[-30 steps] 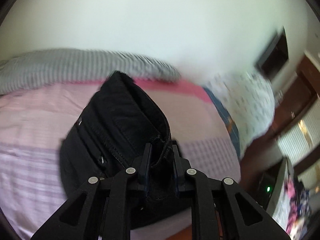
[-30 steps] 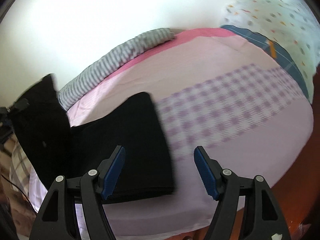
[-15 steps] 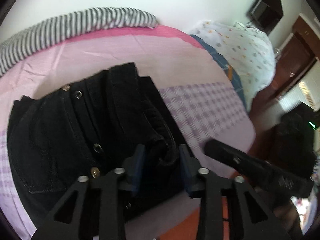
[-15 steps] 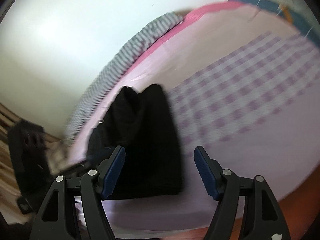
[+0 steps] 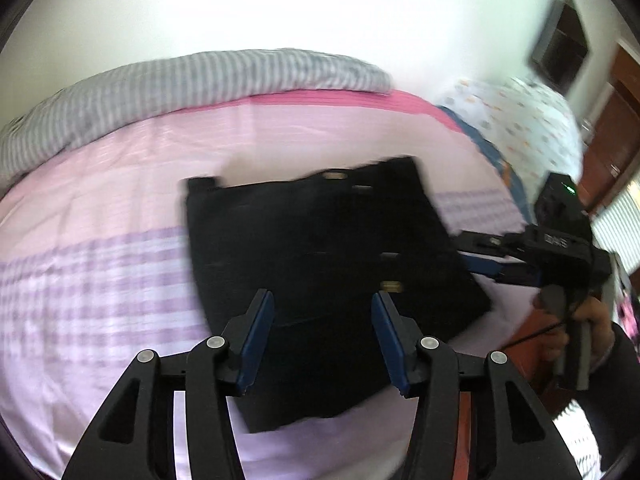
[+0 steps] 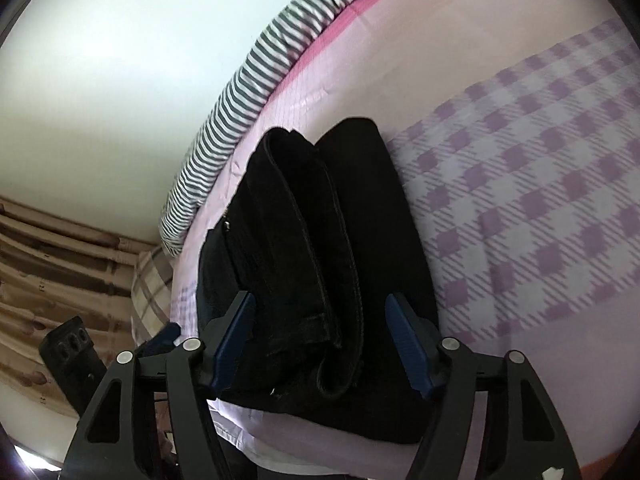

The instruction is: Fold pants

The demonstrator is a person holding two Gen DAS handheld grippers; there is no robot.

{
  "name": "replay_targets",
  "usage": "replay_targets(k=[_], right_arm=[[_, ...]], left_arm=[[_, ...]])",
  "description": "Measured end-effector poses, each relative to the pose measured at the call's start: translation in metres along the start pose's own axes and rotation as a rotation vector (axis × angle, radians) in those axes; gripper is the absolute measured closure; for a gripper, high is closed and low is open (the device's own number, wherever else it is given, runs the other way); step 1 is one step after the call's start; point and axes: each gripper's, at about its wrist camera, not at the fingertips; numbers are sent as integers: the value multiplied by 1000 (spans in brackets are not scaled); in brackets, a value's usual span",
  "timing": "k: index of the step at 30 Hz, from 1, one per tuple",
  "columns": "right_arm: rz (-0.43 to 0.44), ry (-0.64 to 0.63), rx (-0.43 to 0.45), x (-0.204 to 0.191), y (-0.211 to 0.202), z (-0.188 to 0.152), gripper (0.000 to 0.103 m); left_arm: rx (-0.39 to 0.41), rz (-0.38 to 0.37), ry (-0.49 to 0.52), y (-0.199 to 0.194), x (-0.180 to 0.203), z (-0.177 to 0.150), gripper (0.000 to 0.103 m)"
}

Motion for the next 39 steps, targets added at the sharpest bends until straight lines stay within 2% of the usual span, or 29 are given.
replay_targets(k=[3,4,5,8,9,11,14,18,23,27,32,35,39], right_arm=[[21,-16,-30,-5,14,7,38],[32,-22,-38,-8,18,10,43],[40,-29,-50,-11,23,13,53],[-13,-57,-82,-19,40,19,72],[-26,-59,-81,-21,41,17,74],[-56,-89,-35,-34,34,11,88],[-95,-151,19,-57,20,2,91],[-137,-187,105,-70,-5,-4,92],[-243,-126,132,-39,-16,4,92],[-270,-114,108,-26,-12,11,88],[-345,-163,112,-33,-9,11,73],[-350,-159,120,-30,-13,7,67],[-343,-147,123,-23,-22,2,64]], left_arm=[[-10,35,-64,5,-24,-6,51],[-9,40,-77,7,-29,-8,51],[-10,43,-80,7,-32,-10,51],[-19,54,-81,15,-36,-15,51],[-28,54,-84,18,-37,-16,51],[-29,46,-99,21,-37,-18,51],[-10,33,-104,18,-35,-17,51],[11,18,-83,15,-27,-9,51],[7,-4,-33,22,-10,-6,51],[-22,50,30,33,7,-5,51],[-73,145,119,50,25,-5,50],[-86,169,143,57,29,-7,50],[-90,180,155,60,30,-10,50]])
Point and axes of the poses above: each gripper's, at about its wrist camera, not at the fingertips, and y roughly the way its jaws point, x to its right, z to its top, and after that the axes turned 9 degrees about y, right-handed
